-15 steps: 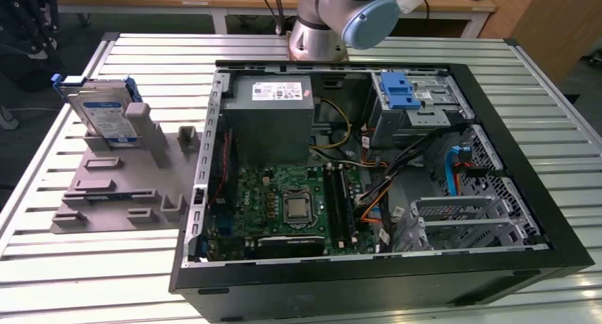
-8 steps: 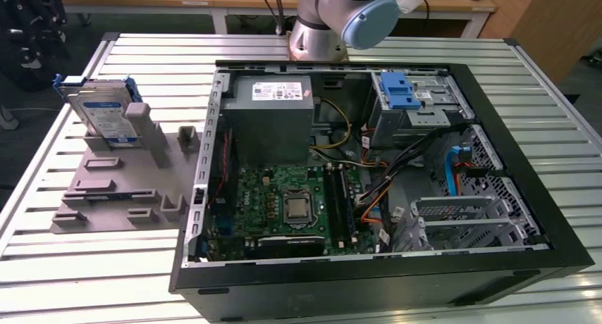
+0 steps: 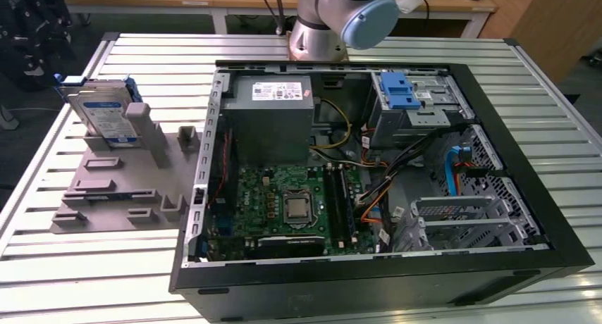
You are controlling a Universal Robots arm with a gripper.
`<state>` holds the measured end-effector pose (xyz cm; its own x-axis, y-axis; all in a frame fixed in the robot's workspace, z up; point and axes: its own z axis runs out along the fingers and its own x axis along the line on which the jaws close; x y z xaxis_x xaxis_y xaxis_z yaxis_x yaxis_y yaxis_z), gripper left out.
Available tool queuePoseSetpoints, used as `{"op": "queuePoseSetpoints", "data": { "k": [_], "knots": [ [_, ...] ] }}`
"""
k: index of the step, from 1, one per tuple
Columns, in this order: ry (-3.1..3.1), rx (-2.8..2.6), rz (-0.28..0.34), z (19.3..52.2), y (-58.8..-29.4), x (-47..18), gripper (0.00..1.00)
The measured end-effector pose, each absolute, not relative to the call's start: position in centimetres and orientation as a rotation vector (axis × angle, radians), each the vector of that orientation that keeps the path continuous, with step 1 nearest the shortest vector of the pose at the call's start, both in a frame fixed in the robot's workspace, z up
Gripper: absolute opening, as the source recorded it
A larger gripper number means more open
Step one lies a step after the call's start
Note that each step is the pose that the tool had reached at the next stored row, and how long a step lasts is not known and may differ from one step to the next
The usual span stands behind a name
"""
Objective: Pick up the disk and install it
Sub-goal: 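Pick up the disk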
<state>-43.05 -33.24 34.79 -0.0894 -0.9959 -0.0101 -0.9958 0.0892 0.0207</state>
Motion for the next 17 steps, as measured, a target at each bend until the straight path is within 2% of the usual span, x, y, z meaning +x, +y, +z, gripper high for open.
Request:
{"op": "queuePoseSetpoints", "data": {
  "k": [17],
  "knots": [
    [-2.267, 2.16, -0.027, 32.8, -32.9, -43.1, 0.63]
  ]
}}
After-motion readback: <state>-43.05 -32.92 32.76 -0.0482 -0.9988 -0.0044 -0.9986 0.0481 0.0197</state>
